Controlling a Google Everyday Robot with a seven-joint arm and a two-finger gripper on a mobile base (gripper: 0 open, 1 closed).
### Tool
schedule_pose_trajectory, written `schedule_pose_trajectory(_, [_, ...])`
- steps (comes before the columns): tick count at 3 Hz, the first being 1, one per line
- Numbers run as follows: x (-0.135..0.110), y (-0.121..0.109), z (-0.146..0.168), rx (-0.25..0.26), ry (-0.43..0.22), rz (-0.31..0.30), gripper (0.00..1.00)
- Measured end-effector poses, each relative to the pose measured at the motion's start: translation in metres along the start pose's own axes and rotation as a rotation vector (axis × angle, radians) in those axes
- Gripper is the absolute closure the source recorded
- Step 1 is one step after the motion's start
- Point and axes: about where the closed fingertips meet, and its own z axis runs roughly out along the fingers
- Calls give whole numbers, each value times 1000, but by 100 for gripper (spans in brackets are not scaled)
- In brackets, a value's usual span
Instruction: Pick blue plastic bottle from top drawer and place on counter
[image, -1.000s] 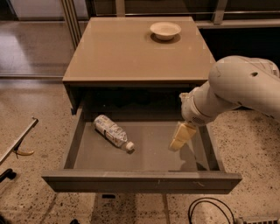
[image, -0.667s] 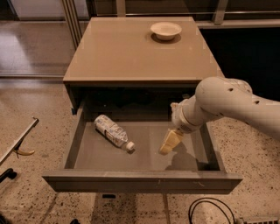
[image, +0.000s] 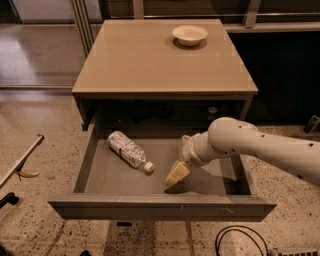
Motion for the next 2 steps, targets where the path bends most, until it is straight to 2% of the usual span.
schedule_pose_trajectory(1, [-11, 14, 31, -12, -40, 50, 0])
schedule_pose_trajectory(2, [-32, 30, 45, -18, -68, 72, 0])
